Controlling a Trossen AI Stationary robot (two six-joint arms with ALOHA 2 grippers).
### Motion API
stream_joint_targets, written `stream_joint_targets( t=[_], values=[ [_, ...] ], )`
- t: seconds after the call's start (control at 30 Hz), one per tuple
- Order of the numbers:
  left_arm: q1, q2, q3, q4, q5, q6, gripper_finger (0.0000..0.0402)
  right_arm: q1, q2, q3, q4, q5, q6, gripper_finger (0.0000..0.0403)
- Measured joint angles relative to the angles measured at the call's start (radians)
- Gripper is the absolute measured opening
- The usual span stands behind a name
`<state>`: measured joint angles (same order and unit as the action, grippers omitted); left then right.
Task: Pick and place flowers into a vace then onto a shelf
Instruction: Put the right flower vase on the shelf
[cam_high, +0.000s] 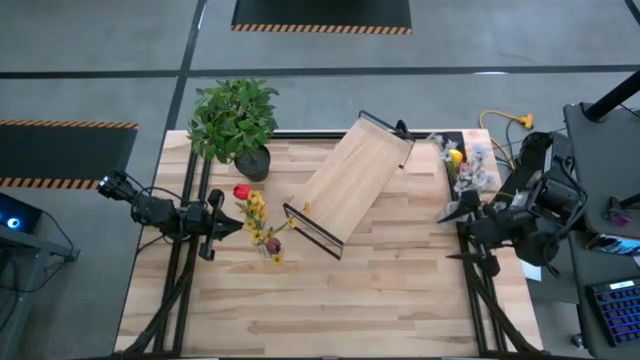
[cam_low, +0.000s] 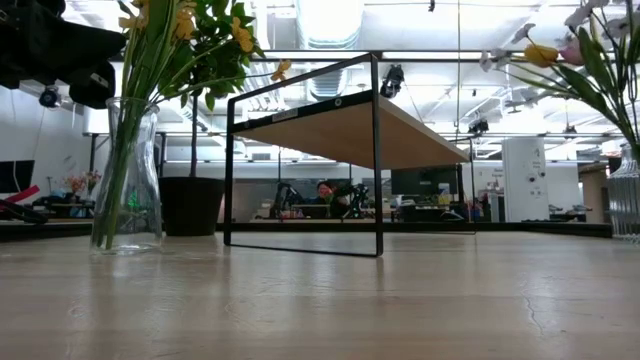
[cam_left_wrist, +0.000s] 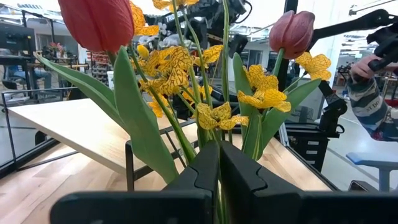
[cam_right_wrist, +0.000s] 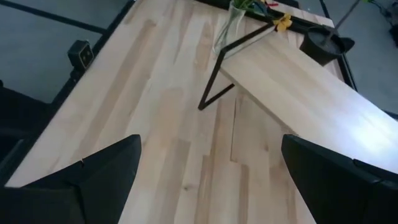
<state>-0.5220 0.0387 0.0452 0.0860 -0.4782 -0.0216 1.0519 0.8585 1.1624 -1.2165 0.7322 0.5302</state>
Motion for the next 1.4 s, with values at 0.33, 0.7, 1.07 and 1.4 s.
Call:
stream_joint_targets(
  t=[0.33,0.7,1.07,1.4],
  values=[
    [0.0,0.0,0.0,0.0,0.0,0.0,0.0,0.002,-0.003,-0.121,0.001,0.0,0.217,0.0379],
    [0.0,0.0,0.0,0.0,0.0,0.0,0.0,0.0,-0.002,-0.205,0.02,0.179,0.754,0.038],
    [0.0,0.0,0.0,0.0,0.0,0.0,0.0,0.0,0.008,-0.204,0.162,0.415,0.846,0.038],
    [0.0,0.0,0.0,0.001,0.0,0.0,0.0,0.0,0.027,-0.203,0.785,0.303,0.019,0.038]
  ],
)
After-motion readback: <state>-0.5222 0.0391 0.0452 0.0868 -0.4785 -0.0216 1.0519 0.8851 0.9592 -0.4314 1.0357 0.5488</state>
